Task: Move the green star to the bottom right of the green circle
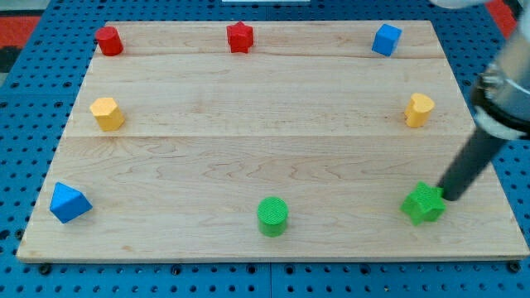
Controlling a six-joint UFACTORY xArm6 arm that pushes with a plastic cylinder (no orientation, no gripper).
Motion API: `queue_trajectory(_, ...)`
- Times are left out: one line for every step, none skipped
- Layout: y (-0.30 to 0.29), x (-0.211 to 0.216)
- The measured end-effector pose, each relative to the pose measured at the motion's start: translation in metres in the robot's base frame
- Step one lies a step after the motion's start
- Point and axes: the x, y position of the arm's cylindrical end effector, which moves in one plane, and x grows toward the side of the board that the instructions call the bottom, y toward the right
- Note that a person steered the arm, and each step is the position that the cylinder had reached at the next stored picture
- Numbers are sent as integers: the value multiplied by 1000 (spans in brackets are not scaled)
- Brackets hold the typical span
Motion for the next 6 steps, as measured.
queue_trajectory(-39, -45)
queue_trajectory(-21, -50)
queue_trajectory(5, -34)
queue_trajectory(-20, 6)
queue_trajectory(-62, 29)
queue_trajectory(-49, 36)
